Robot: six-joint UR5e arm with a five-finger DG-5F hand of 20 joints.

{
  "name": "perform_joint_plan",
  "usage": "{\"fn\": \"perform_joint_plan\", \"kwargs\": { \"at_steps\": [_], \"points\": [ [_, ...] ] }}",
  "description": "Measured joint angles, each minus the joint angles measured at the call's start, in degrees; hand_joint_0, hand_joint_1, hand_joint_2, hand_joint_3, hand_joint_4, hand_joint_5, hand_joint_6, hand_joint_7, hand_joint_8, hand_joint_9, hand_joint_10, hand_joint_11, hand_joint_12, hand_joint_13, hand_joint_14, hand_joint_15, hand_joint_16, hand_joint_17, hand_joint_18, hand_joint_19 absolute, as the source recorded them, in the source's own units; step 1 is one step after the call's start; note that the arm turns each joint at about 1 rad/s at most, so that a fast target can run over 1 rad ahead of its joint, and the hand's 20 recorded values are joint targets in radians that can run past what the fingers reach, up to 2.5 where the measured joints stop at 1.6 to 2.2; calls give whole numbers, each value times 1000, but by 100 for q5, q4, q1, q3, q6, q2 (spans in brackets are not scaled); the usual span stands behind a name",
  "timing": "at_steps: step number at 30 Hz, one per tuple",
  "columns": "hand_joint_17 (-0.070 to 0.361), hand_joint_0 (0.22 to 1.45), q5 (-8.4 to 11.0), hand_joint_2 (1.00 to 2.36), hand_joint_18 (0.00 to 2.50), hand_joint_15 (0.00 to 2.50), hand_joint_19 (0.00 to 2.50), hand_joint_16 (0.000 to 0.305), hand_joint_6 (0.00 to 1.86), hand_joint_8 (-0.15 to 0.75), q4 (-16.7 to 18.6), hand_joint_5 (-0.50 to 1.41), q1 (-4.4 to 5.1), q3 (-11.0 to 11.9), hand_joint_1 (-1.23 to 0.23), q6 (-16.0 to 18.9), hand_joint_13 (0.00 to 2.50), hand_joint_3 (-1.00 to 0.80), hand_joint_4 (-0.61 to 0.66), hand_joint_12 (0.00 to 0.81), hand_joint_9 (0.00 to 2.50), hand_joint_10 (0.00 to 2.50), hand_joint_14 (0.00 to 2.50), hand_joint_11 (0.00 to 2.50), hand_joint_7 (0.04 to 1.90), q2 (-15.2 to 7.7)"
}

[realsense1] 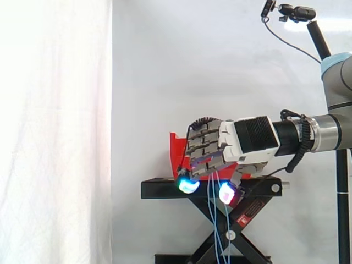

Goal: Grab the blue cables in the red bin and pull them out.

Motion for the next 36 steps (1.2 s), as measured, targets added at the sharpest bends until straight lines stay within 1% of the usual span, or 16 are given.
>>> {"fn": "perform_joint_plan", "kwargs": {
  "at_steps": [5,8,12,17,22,25,29,31,36],
  "points": [
    [108,707,-13,1000,436,455,411,48,13,239,-103,712,-12,-1,-1015,-17,590,-1000,57,343,760,23,18,786,652,2],
    [108,706,-20,1000,436,454,421,48,13,236,-252,714,-15,0,-1015,-78,595,-1000,56,343,759,24,18,775,648,-2],
    [108,709,-29,1000,437,461,419,48,13,236,-331,716,-32,0,-1007,-150,594,-1000,61,342,759,26,18,787,645,-1],
    [108,709,-40,1000,438,459,419,48,13,239,-328,716,-58,0,-1004,-263,597,-1000,57,344,762,25,18,775,648,-2],
    [108,711,-46,1000,437,462,422,48,13,237,-310,718,-91,-2,-1002,-494,597,-1000,55,342,763,25,19,780,645,-1],
    [108,712,-60,1000,437,457,421,48,13,236,-271,718,-109,-2,-999,-573,598,-1000,54,342,761,25,18,787,644,-2],
    [108,712,-78,1000,438,458,422,48,13,239,-212,719,-118,-3,-998,-723,600,-1000,57,342,768,23,18,783,645,-3],
    [108,710,-76,1000,439,458,419,48,13,238,-196,723,-122,-2,-998,-863,601,-1000,64,343,769,25,18,783,643,-3],
    [108,710,-76,1000,441,460,422,48,13,236,-167,727,-134,0,-994,-986,606,-1000,68,343,778,26,18,786,649,-4]
  ]
}}
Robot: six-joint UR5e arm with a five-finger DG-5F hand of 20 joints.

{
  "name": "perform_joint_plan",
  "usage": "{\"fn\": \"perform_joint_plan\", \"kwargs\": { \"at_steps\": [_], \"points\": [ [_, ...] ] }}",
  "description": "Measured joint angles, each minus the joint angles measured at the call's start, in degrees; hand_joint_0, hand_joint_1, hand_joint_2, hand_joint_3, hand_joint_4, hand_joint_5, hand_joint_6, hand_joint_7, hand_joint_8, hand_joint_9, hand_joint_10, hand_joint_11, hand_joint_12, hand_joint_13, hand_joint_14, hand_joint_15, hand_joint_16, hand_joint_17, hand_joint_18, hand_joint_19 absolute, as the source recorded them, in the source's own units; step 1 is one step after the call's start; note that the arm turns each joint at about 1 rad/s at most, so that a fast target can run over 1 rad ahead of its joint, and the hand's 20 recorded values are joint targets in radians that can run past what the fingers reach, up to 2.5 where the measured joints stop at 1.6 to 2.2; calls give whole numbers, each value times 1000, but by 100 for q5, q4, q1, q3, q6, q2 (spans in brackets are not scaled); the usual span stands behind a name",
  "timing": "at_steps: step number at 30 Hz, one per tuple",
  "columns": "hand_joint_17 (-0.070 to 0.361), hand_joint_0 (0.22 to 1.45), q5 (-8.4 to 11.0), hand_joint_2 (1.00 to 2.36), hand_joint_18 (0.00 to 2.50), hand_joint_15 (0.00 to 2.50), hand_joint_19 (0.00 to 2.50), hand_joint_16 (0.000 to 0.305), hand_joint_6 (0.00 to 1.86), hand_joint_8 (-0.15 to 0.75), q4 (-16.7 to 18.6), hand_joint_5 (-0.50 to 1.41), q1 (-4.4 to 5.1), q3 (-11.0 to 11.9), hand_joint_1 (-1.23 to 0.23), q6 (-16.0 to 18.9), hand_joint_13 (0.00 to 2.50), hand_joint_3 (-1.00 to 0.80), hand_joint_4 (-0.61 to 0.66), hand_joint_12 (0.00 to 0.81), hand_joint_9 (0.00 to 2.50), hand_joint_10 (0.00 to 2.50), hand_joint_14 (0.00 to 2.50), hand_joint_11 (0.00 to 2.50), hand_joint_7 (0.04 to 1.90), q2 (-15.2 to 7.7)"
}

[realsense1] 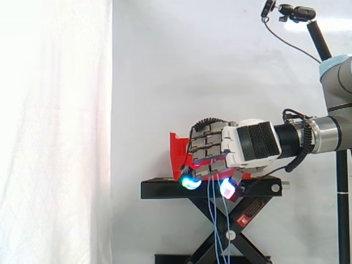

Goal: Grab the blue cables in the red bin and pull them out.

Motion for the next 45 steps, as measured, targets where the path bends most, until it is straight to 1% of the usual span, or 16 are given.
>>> {"fn": "perform_joint_plan", "kwargs": {
  "at_steps": [8,12,14,22,25,27,35,45],
  "points": [
    [107,714,-8,1000,448,464,429,48,13,237,83,750,-56,-2,-987,-36,625,-1000,71,344,821,27,19,805,658,0],
    [107,715,8,1000,455,469,433,48,14,243,55,759,-118,-2,-983,97,643,-1000,73,342,825,26,18,799,664,0],
    [108,716,11,1000,461,476,432,48,14,242,30,766,-145,-2,-981,248,652,-1000,78,339,833,27,19,801,663,0],
    [108,719,-10,1000,474,484,434,48,13,241,-4,776,-239,1,-975,1280,668,-1000,79,336,858,26,19,809,671,0],
    [107,719,-27,1000,474,477,442,48,14,244,-7,777,-269,38,-974,1537,672,-1000,85,337,868,27,19,806,671,0],
    [108,718,-55,1000,478,484,433,48,13,242,-4,778,-282,86,-975,1617,677,-1000,88,338,869,27,19,804,672,0],
    [108,720,-203,1000,483,484,432,48,14,240,-17,775,-337,317,-975,1687,680,-1000,90,338,873,25,21,810,662,1],
    [108,723,-239,1000,484,488,438,48,14,235,-29,771,-390,347,-974,1707,684,-1000,92,336,873,27,19,811,656,0]
  ]
}}
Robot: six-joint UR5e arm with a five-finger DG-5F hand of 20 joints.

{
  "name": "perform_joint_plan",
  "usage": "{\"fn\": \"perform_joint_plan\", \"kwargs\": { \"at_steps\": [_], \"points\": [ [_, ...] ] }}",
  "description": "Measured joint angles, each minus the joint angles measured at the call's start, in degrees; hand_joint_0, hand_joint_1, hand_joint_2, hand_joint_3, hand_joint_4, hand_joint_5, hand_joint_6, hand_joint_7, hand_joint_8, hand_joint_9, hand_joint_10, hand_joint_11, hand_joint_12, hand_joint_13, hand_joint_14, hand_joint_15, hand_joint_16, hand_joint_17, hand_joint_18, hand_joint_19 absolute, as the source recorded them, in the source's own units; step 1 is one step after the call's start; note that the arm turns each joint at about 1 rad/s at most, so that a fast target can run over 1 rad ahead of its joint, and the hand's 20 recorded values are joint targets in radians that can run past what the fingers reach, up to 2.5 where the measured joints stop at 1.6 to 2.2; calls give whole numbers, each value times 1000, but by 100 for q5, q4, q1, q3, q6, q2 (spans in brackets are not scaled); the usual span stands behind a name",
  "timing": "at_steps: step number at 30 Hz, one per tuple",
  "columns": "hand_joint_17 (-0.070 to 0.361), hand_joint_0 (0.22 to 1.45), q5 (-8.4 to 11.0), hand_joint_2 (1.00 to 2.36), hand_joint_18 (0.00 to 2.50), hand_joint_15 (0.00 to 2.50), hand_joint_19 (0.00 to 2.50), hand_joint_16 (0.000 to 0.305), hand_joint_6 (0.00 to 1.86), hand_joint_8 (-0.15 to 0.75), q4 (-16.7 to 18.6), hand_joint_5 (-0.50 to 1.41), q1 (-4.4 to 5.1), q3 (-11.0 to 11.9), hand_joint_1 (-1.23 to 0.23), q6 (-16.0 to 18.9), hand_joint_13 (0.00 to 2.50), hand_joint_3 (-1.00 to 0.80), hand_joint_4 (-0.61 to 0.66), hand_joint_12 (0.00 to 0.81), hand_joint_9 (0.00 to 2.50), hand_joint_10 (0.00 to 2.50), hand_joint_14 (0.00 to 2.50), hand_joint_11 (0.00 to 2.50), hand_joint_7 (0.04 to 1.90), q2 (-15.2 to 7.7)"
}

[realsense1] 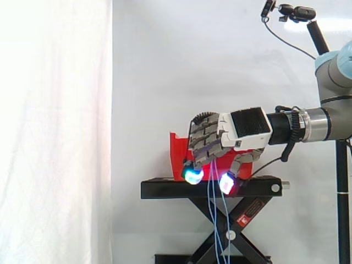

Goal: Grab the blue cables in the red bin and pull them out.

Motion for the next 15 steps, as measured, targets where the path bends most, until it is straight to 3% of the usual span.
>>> {"fn": "perform_joint_plan", "kwargs": {
  "at_steps": [8,15],
  "points": [
    [108,722,-15,1000,486,489,440,48,14,239,-55,771,-44,1,-975,352,686,-1000,91,337,874,25,19,809,660,-6],
    [108,723,-48,1000,487,488,443,48,14,237,107,774,-64,2,-975,423,684,-1000,92,337,874,27,21,809,661,-16]
  ]
}}
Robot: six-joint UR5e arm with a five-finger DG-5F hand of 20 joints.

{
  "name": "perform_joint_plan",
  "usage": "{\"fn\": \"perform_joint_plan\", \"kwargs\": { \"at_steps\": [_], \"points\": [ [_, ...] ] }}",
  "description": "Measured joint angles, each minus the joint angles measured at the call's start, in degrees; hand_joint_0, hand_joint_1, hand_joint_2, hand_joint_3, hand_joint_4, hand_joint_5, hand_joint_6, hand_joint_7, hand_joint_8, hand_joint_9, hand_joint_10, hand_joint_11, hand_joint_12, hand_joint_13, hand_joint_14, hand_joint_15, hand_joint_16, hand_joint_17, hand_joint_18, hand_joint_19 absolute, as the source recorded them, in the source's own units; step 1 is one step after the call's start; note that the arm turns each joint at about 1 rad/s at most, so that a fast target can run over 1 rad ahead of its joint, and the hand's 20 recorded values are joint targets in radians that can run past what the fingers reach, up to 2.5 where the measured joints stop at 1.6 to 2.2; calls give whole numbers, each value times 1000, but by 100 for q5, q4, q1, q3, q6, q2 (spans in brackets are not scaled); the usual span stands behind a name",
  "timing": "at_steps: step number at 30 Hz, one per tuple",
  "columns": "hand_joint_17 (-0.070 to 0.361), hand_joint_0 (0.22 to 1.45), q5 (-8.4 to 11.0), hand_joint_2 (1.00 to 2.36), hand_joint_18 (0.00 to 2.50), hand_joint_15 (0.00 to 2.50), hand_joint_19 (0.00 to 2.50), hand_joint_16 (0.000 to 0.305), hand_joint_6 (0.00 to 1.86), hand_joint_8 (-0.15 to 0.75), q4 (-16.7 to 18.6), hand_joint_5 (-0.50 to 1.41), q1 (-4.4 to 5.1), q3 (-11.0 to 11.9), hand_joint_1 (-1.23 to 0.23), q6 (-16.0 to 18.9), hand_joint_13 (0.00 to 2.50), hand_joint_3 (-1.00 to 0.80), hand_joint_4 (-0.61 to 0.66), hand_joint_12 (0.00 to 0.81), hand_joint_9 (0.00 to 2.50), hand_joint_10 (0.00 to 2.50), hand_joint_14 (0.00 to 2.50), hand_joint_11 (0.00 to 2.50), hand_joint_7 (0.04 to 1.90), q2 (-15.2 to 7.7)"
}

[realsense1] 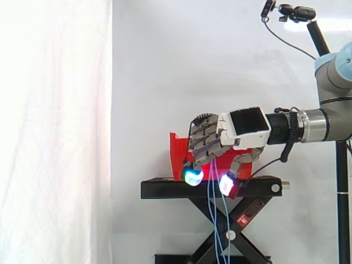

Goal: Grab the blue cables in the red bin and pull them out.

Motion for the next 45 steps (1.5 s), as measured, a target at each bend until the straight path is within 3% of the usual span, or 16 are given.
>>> {"fn": "perform_joint_plan", "kwargs": {
  "at_steps": [11,23,29,45],
  "points": [
    [108,724,-136,1000,488,489,443,48,14,236,232,776,-40,-1,-975,24,686,-1000,88,336,872,26,19,808,658,-77],
    [107,726,-266,1000,485,488,443,48,14,239,-338,777,-78,27,-971,7,685,-1000,97,337,872,26,21,806,664,-107],
    [107,726,-293,1000,485,482,443,48,14,238,-829,776,-84,186,-973,-2,685,-1000,98,337,872,27,20,797,659,-108],
    [107,733,-411,1000,484,485,444,47,14,236,-936,761,-100,280,-980,-679,682,-1000,87,335,869,28,19,807,641,-109]
  ]
}}
